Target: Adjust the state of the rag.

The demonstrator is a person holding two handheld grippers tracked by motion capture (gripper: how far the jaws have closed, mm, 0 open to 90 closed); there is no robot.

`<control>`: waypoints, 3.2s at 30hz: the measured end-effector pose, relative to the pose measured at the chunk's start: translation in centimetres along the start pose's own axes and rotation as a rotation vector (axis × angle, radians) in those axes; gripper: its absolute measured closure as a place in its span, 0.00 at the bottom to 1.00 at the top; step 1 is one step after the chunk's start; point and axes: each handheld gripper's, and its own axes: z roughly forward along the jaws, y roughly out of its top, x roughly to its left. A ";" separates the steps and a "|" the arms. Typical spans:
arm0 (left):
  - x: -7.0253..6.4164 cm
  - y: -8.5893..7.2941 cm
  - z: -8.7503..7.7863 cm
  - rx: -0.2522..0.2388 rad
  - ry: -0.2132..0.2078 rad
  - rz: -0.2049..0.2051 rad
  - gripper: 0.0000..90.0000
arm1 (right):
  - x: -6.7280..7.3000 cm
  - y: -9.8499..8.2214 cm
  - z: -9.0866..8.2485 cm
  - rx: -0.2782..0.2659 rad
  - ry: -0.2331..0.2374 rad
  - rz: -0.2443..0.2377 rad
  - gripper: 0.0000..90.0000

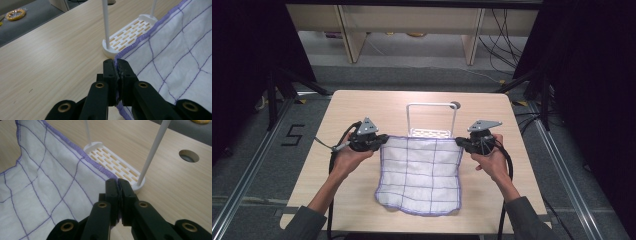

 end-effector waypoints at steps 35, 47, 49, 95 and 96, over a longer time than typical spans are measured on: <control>-5.7 -7.1 -4.6 0.012 -0.115 0.162 0.94 | 6.3 -6.0 -4.6 -0.024 0.155 -0.146 0.97; -8.3 -9.9 -5.4 0.060 -0.161 0.230 0.93 | 8.2 -8.9 -5.1 0.036 0.176 -0.166 0.96; -8.4 -10.4 -5.4 0.068 -0.170 0.243 0.93 | 8.6 -9.2 -5.1 0.039 0.179 -0.174 0.96; -3.0 -7.7 0.6 0.130 -0.099 -0.146 0.45 | 5.1 -8.0 -0.4 0.092 -0.018 0.145 0.50; -3.1 -7.7 0.6 0.136 -0.098 -0.138 0.45 | 5.0 -8.0 -0.1 0.098 -0.018 0.131 0.50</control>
